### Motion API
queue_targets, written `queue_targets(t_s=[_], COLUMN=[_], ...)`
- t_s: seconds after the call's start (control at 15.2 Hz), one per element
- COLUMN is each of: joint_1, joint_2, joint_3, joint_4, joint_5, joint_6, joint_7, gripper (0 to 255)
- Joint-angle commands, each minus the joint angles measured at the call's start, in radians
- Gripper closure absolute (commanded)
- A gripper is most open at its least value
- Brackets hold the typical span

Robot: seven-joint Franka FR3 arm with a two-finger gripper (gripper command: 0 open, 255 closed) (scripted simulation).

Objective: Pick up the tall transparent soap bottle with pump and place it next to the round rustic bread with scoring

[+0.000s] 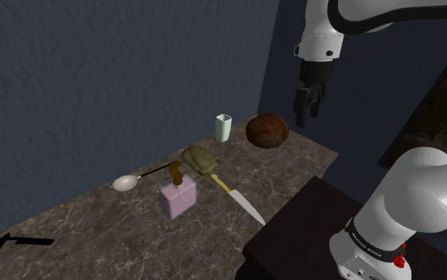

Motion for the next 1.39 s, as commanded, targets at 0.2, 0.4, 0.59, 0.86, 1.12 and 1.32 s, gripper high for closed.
queue_targets(t_s=[0.2,0.4,0.59,0.86,1.12,1.32], joint_1=[0.016,0.03,0.04,0.05,0.06,0.07], joint_2=[0.081,0.172,0.27,0.412,0.561,0.678], joint_3=[0.05,0.097,0.143,0.199,0.248,0.277], joint_4=[0.009,0.031,0.065,0.129,0.213,0.289], joint_5=[0.036,0.063,0.081,0.088,0.073,0.047], joint_6=[0.074,0.146,0.213,0.294,0.362,0.401], joint_7=[0.056,0.111,0.165,0.24,0.319,0.381], gripper=[0,0,0,0,0,0])
